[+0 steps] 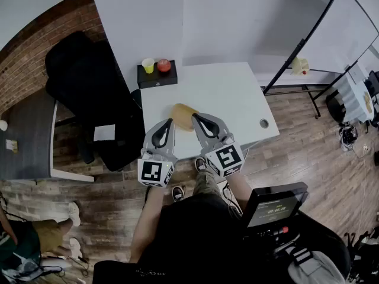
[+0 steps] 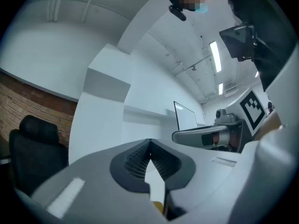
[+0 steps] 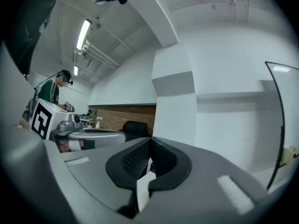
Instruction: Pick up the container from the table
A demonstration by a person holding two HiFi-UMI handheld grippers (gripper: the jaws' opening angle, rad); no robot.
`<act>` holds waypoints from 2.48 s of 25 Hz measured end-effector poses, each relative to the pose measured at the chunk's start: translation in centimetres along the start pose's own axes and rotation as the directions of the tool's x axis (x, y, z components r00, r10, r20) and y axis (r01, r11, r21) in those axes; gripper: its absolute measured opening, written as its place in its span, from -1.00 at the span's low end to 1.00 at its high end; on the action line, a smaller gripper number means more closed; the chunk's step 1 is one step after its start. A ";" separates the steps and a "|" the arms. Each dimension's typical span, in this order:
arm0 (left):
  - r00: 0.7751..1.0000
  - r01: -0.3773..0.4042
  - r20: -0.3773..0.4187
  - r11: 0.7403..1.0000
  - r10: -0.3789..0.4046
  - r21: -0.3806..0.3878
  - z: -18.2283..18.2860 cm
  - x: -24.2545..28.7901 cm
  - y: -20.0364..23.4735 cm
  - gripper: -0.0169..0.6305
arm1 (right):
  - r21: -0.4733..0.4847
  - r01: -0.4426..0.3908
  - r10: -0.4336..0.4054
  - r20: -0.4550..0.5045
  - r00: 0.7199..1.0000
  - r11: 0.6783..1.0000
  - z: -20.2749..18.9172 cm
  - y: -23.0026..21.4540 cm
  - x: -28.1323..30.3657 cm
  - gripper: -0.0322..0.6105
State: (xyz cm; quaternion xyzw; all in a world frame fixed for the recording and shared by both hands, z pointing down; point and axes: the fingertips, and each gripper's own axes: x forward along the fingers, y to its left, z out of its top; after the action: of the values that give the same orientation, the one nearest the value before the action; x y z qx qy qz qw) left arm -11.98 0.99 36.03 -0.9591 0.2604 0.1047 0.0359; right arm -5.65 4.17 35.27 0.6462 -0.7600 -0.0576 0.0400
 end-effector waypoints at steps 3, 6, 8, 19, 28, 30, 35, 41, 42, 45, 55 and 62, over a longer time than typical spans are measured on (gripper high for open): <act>1.000 -0.021 -0.009 1.000 0.021 -0.004 -0.2 -0.3 0.3 -0.95 | -0.011 -0.028 0.028 -0.001 1.000 1.000 0.0 0.4 0.3 -0.87; 0.999 -0.030 -0.017 0.999 0.030 -0.009 -0.5 -0.5 0.3 -0.95 | -0.022 -0.059 0.059 -0.020 0.998 0.998 -0.5 0.7 0.6 -0.85; 0.999 -0.036 -0.022 0.999 0.036 -0.010 -0.8 -0.6 0.4 -0.95 | -0.022 -0.075 0.075 -0.032 0.997 0.997 -1.0 0.8 1.1 -0.79; 0.996 -0.056 -0.073 0.998 0.056 -0.001 -2.7 -1.0 0.9 -0.95 | 0.002 -0.110 0.109 -0.079 0.991 0.994 -3.9 -0.3 3.7 -0.68; 0.990 -0.096 -0.102 0.995 0.098 0.021 -3.3 -0.5 2.4 -0.95 | 0.002 -0.156 0.155 -0.124 0.980 0.988 -6.1 -0.9 6.6 -0.64; 0.988 -0.109 -0.107 0.994 0.110 0.019 -3.6 -0.5 2.7 -0.95 | 0.010 -0.167 0.167 -0.135 0.977 0.986 -6.8 -0.9 7.0 -0.63; 0.983 -0.136 -0.123 0.991 0.137 0.016 -4.4 -0.2 3.7 -0.95 | 0.022 -0.191 0.192 -0.156 0.969 0.981 -8.1 -0.9 8.2 -0.61; 0.977 -0.153 -0.151 0.988 0.151 0.000 -5.7 0.5 4.5 -0.95 | 0.007 -0.230 0.226 -0.204 0.952 0.973 -9.6 -1.1 9.3 -0.57; 0.976 -0.155 -0.156 0.988 0.153 -0.002 -5.9 0.7 4.5 -0.95 | -0.007 -0.244 0.237 -0.218 0.947 0.970 -9.9 -1.1 9.4 -0.55; 0.972 -0.155 -0.181 0.988 0.150 -0.012 -7.2 1.1 4.7 -0.95 | -0.074 -0.294 0.263 -0.278 0.924 0.953 -11.4 -1.3 9.4 -0.51; 0.945 -0.156 -0.299 0.986 0.130 -0.065 -11.8 2.9 4.6 -0.92 | -0.109 -0.357 0.281 -0.426 0.860 0.928 -16.4 -3.7 9.7 -0.42; 0.893 -0.219 -0.420 0.971 0.160 -0.096 -16.2 4.8 5.5 -0.74 | -0.112 -0.414 0.318 -0.473 0.822 0.903 -18.7 -6.2 11.4 -0.36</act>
State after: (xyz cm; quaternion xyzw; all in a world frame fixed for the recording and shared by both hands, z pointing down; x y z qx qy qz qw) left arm -7.77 -8.16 50.71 -0.9298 0.3464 -0.0773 -0.0975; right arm 1.11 -8.73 52.82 0.4750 -0.8304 0.0201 0.2905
